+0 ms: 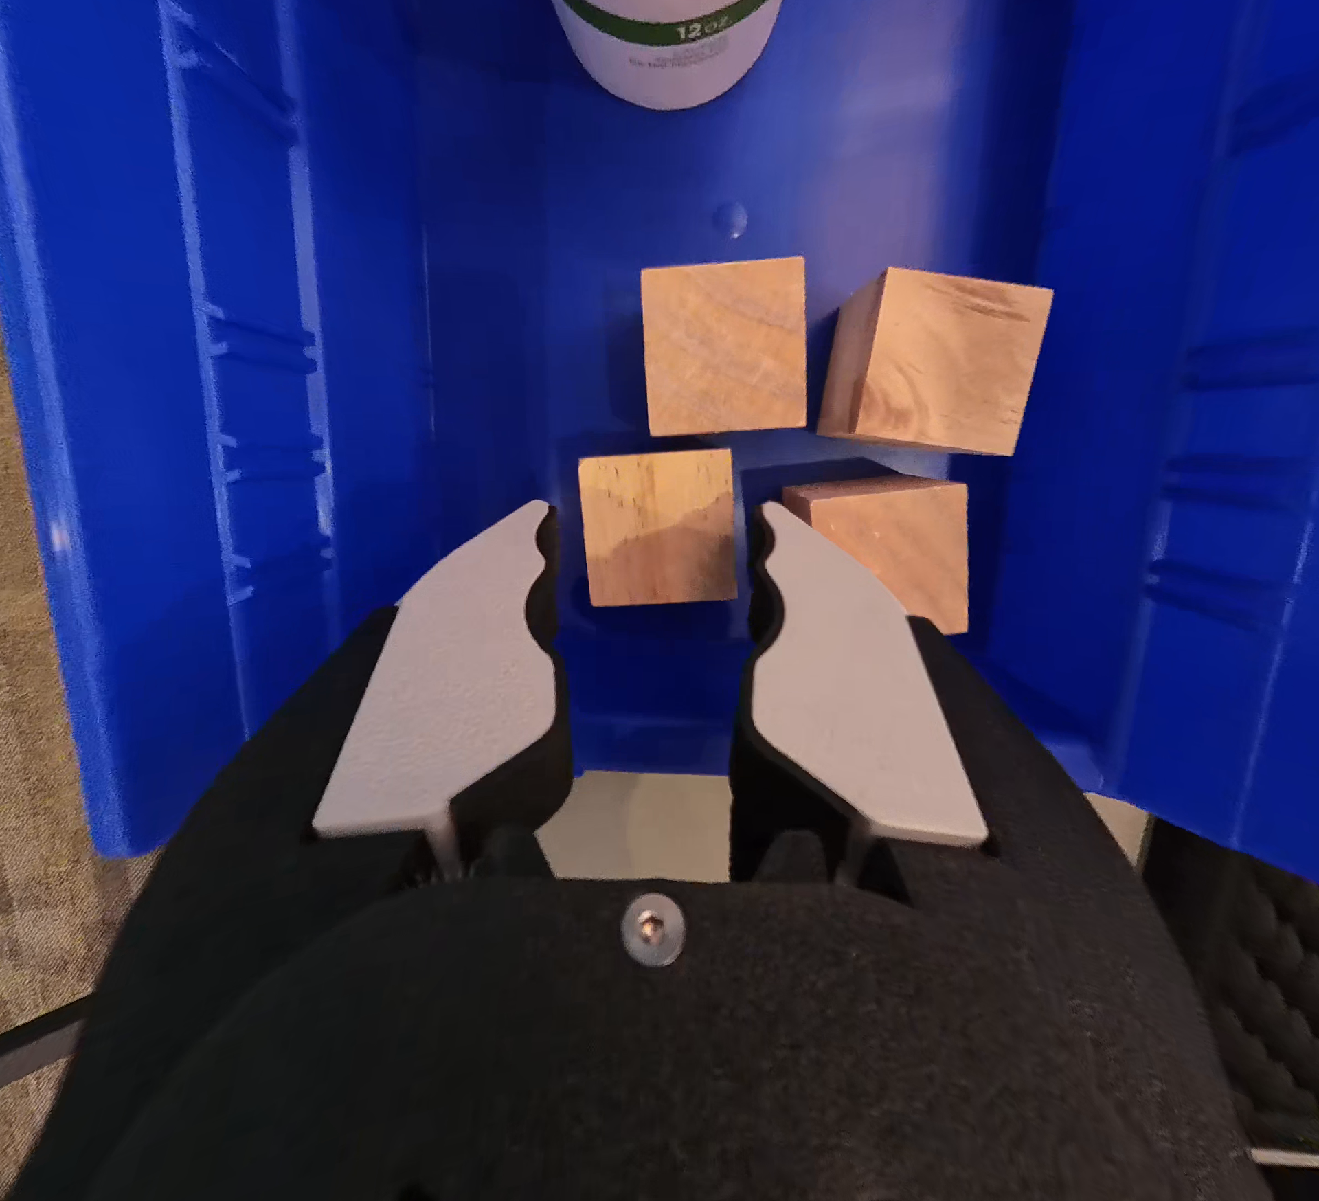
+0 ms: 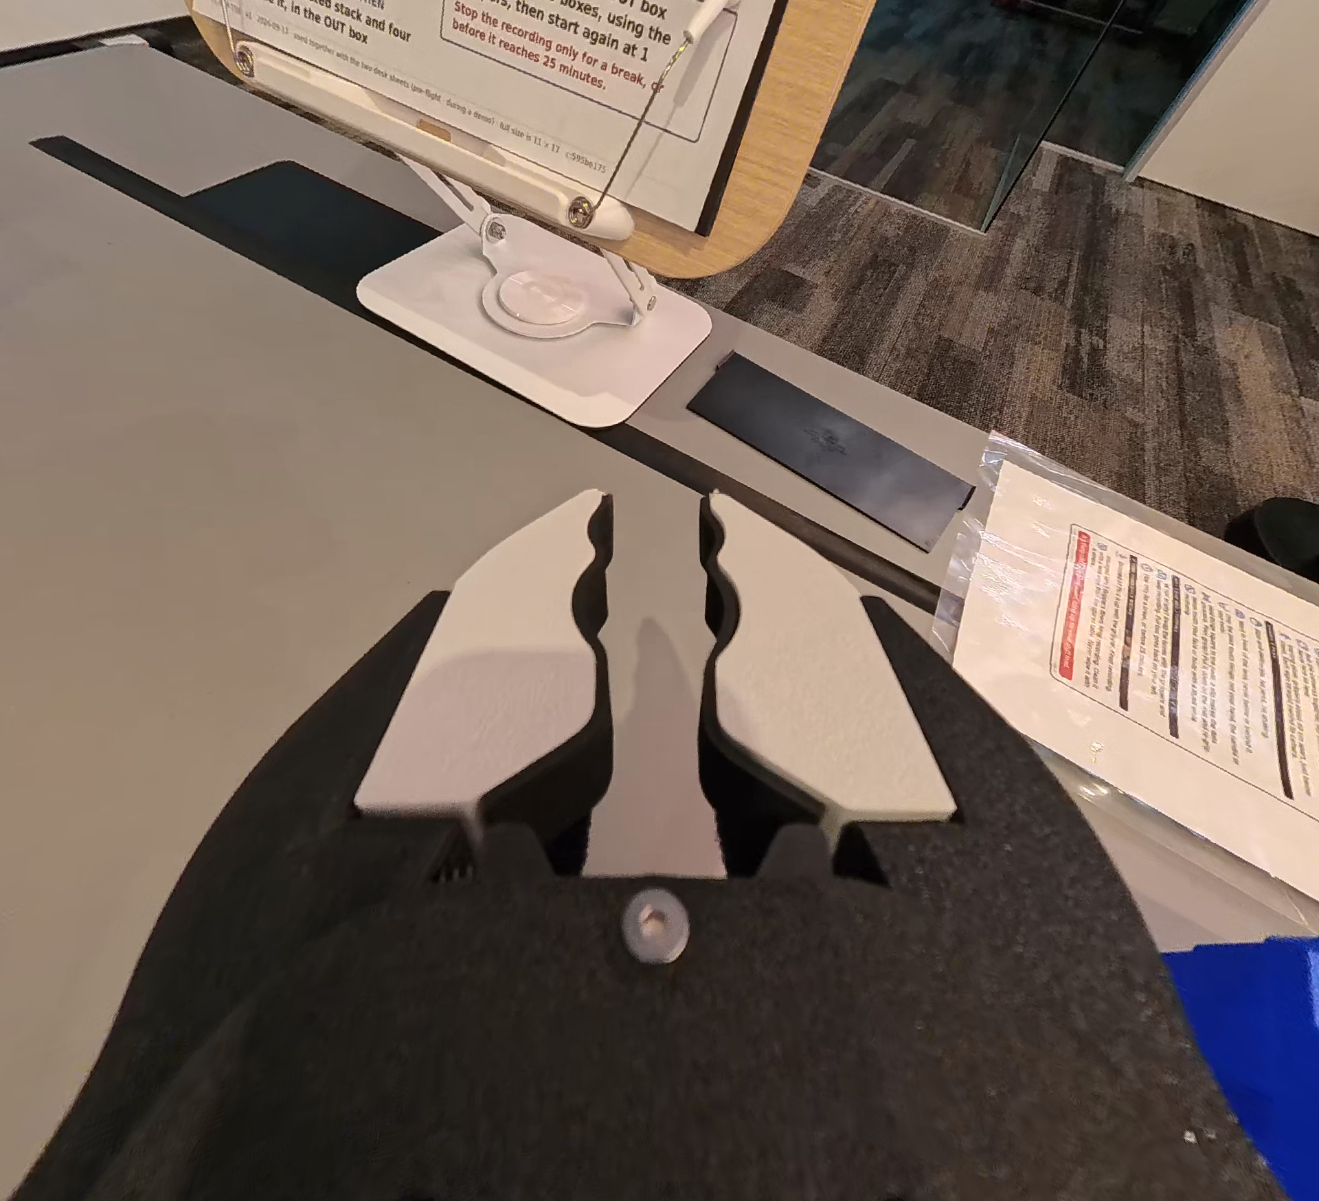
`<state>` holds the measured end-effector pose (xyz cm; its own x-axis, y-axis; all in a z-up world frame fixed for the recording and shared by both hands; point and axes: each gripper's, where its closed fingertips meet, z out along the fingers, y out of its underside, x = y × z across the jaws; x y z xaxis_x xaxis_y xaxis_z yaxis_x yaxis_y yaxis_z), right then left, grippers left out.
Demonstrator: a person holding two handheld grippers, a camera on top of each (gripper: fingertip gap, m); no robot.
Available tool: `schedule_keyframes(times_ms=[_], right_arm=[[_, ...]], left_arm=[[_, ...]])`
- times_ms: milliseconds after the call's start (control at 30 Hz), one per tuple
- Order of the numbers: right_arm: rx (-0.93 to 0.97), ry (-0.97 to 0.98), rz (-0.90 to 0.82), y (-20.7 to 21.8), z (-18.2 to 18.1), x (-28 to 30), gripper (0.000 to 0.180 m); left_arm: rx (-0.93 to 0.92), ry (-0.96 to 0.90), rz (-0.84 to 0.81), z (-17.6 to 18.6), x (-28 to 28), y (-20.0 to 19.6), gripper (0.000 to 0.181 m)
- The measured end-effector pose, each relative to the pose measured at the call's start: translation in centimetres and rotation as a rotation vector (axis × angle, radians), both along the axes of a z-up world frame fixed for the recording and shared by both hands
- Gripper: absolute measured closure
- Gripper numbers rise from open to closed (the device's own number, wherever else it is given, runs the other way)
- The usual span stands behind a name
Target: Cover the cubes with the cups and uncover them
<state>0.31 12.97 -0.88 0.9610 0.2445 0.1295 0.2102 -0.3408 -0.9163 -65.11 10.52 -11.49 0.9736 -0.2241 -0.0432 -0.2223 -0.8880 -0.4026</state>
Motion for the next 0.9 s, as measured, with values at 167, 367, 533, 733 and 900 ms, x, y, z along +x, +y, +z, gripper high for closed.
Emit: schedule_keyframes(times_ms=[167, 367, 533, 733, 900], right_arm=[[-0.008, 0.004, -0.003, 0.0, -0.3, 0.1, 0.157], [-0.008, 0.016, -0.011, 0.0, -0.3, 0.6, 0.156], [-0.016, 0.012, -0.011, 0.0, -0.5, 0.6, 0.156], [-0.023, 0.006, -0.004, 0.1, -0.8, 0.5, 0.155], [-0.022, 0.010, -0.006, 0.0, -0.7, 0.7, 0.154]], left_arm=[[-0.043, 0.000, 0.006, -0.8, 0.2, 0.0, 0.132], [-0.054, -0.008, 0.016, -0.9, 0.1, 0.1, 0.137], [-0.070, -0.007, 0.007, -1.0, 0.1, 0.1, 0.137], [0.003, 0.015, -0.007, -0.3, -0.2, 0.4, 0.138], [0.076, 0.000, -0.019, 2.0, -0.1, 0.1, 0.138]])
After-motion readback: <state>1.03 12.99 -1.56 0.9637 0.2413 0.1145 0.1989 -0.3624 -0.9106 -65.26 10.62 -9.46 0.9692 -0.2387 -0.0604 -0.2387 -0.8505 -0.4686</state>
